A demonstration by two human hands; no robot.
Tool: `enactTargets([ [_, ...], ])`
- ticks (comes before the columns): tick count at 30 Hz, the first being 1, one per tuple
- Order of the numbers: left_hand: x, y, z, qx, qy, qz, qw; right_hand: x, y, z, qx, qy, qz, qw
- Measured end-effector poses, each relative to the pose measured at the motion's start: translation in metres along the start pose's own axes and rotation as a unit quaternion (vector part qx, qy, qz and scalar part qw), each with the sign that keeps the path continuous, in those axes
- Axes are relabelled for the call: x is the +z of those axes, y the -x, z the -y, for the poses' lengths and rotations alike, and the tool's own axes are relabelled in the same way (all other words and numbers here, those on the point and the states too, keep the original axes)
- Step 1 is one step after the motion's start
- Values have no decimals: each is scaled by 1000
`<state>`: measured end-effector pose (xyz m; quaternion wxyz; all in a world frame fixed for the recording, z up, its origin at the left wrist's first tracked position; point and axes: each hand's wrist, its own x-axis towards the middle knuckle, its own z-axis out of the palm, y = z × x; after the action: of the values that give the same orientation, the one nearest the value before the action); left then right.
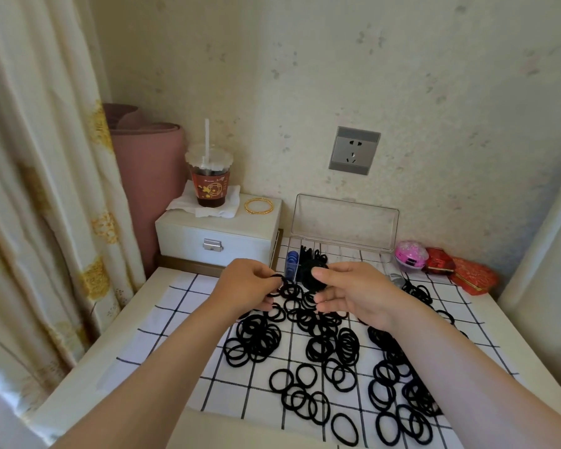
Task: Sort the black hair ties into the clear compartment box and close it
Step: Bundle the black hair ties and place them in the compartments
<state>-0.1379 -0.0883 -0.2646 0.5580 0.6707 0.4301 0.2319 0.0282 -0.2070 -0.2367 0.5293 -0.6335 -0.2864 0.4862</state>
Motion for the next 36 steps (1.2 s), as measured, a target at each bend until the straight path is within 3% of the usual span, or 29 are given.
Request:
enactTargets([
  [5,12,4,-3,22,-11,44,999,9,9,3,-14,29,83,996],
  [11,17,6,-9,-33,120,151,981,13,4,-1,-39,101,-4,994],
  [17,15,7,-14,-61,223,213,949,5,4,-2,-40,136,-23,990],
  [22,16,5,-11,-27,171,257,951,-2,2,-3,-25,154,-24,987],
  [27,18,1,-15,-9,131,231,964,-11,1,-5,-2,97,53,994],
  [32,29,-7,-17,17,82,131,988,-18,-1,-3,41,19,42,998],
  [36,35,-9,-22,63,35,129,989,-24,-3,0,55,22,30,998],
])
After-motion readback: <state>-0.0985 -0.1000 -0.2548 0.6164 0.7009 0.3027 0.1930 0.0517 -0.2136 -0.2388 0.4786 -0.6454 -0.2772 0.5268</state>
